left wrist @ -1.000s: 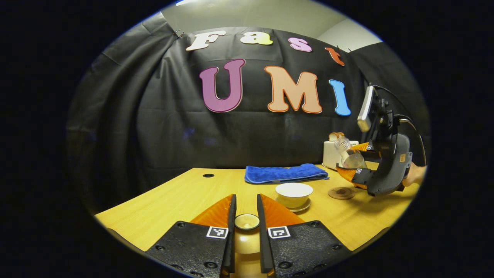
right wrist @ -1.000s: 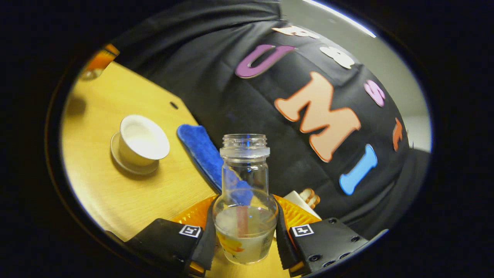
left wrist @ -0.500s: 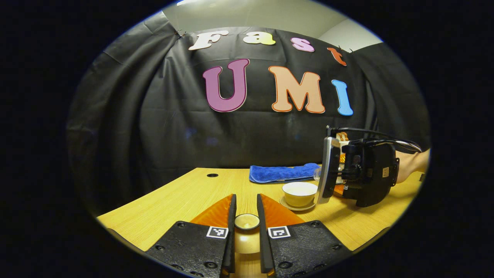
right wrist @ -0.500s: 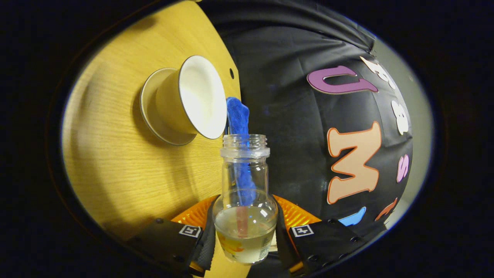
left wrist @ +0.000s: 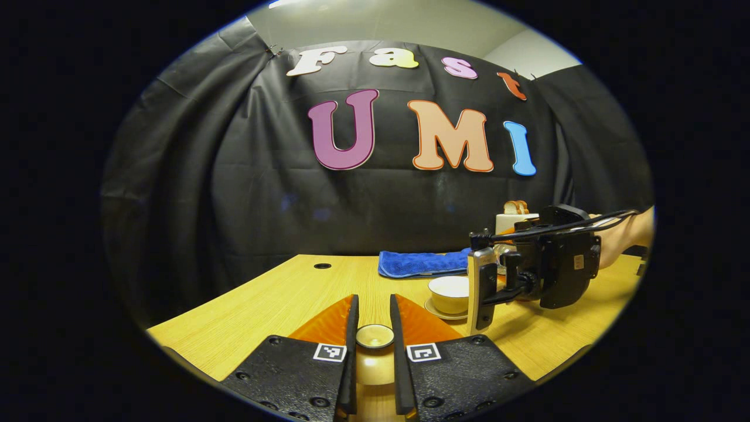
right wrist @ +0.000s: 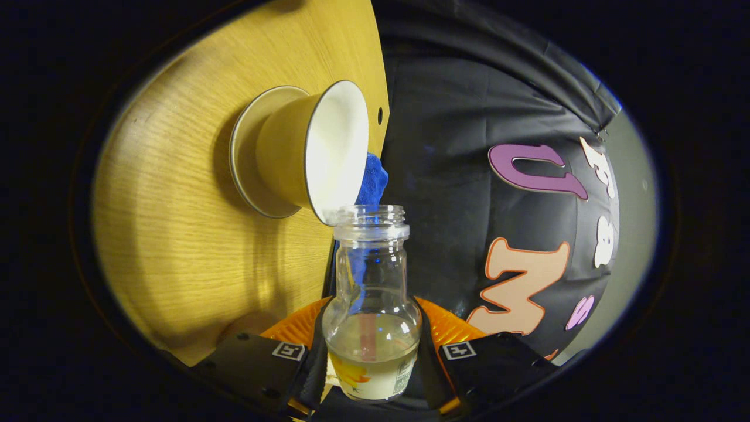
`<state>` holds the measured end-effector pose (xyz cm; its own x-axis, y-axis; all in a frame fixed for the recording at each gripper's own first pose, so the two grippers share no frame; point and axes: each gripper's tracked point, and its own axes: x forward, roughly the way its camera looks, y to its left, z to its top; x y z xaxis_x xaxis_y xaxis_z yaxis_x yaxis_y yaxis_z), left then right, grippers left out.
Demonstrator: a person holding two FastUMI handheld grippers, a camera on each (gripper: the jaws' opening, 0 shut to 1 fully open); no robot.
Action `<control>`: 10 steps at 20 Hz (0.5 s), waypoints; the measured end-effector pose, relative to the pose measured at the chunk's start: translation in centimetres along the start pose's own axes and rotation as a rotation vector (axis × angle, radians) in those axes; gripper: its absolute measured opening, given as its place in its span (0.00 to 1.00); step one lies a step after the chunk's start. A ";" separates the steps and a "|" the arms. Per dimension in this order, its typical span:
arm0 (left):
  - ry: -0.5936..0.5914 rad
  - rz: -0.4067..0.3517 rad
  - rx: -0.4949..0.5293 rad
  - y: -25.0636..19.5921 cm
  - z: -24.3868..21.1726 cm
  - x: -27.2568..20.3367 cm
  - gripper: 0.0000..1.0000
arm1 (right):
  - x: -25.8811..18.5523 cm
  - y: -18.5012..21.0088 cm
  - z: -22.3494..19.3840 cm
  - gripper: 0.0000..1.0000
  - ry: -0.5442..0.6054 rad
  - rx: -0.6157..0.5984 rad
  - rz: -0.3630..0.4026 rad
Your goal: Open the teacup lid with one hand, grasp the water bottle and pour water into the teacup with the other hand; after pouring, place the water bottle on the coaster and then close the teacup lid.
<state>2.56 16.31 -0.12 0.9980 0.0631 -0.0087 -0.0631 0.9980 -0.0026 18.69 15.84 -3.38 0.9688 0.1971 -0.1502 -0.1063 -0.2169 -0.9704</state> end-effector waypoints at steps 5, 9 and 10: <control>0.000 0.000 -0.001 0.0 0.0 0.0 0.23 | 0.0 -0.7 0.5 0.70 -0.016 -0.083 -0.015; 0.001 0.000 -0.002 0.0 -0.1 0.0 0.23 | 0.1 -1.5 1.0 0.70 -0.034 -0.153 -0.031; 0.001 0.000 -0.002 0.0 0.0 0.0 0.23 | 0.3 -2.0 1.0 0.70 -0.040 -0.167 -0.036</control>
<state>2.59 16.31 -0.16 0.9980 0.0626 -0.0098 -0.0627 0.9980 -0.0047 18.97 17.34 -1.65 0.9614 0.2443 -0.1268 -0.0302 -0.3643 -0.9308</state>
